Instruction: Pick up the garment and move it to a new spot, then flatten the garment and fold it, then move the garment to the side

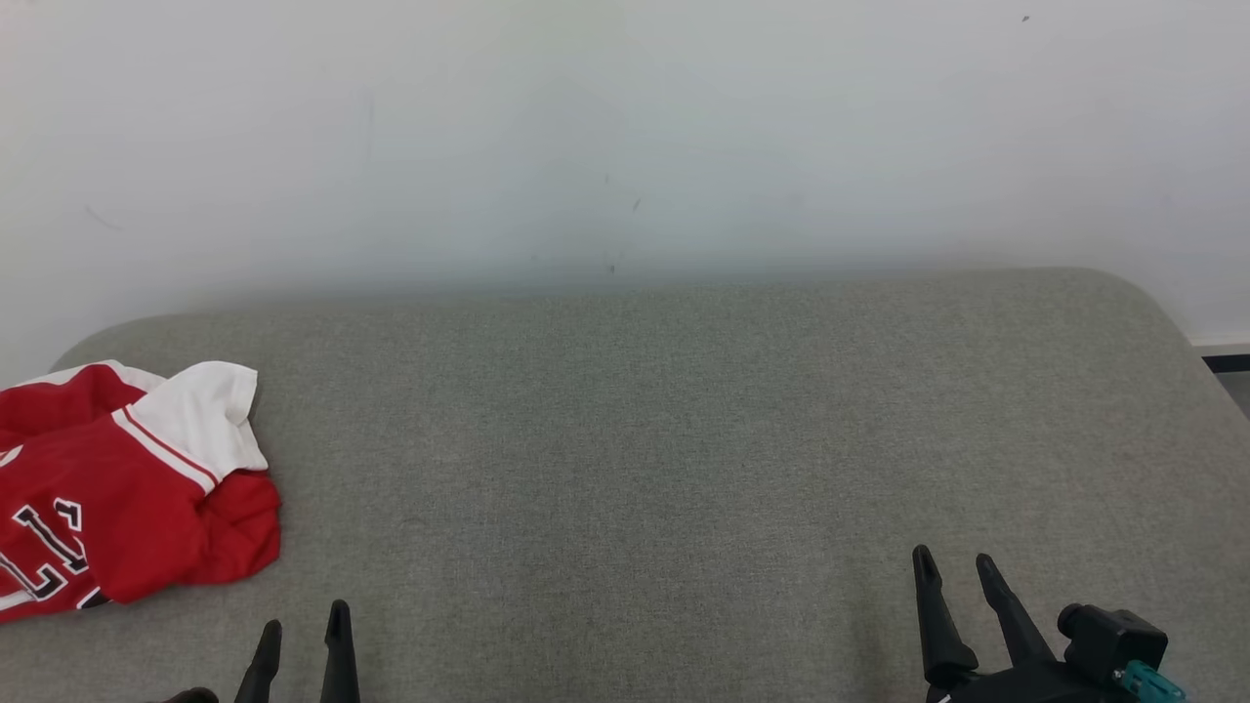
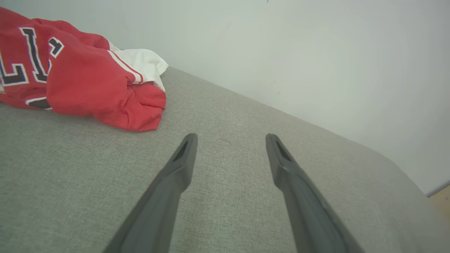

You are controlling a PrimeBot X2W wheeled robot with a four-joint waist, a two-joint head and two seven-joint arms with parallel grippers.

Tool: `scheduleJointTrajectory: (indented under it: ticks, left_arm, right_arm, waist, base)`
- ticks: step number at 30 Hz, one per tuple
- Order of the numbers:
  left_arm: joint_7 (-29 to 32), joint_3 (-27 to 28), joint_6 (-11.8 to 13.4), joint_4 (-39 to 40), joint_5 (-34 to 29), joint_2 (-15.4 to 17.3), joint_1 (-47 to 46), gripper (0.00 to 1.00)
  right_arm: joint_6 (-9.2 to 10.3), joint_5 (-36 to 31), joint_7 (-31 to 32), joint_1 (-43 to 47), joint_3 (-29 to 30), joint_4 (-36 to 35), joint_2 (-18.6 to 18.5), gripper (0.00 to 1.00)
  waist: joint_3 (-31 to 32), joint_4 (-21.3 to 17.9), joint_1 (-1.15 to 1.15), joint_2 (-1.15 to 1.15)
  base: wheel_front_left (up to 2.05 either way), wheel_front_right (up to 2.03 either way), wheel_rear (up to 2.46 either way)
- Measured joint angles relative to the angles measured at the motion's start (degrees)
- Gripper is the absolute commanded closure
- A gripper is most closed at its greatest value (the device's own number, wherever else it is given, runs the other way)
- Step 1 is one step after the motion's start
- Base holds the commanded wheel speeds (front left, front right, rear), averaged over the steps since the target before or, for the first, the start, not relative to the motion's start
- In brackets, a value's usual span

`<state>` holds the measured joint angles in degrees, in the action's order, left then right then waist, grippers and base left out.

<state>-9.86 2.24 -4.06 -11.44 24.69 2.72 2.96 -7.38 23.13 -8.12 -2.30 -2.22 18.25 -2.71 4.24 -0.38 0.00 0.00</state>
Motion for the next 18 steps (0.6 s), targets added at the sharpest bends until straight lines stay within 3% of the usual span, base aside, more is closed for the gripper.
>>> scheduleJointTrajectory:
  ticks: [18]
  left_arm:
    - [-2.1,-0.5,-0.6,-0.4,-7.8,0.1,1.2,0.0]
  right_arm:
    - [-0.01,-8.3,-1.3,1.1,0.2,0.6,0.0,0.0]
  waist:
    - [0.7,-0.1,0.0,0.0]
  base:
    - [0.0,0.0,0.0]
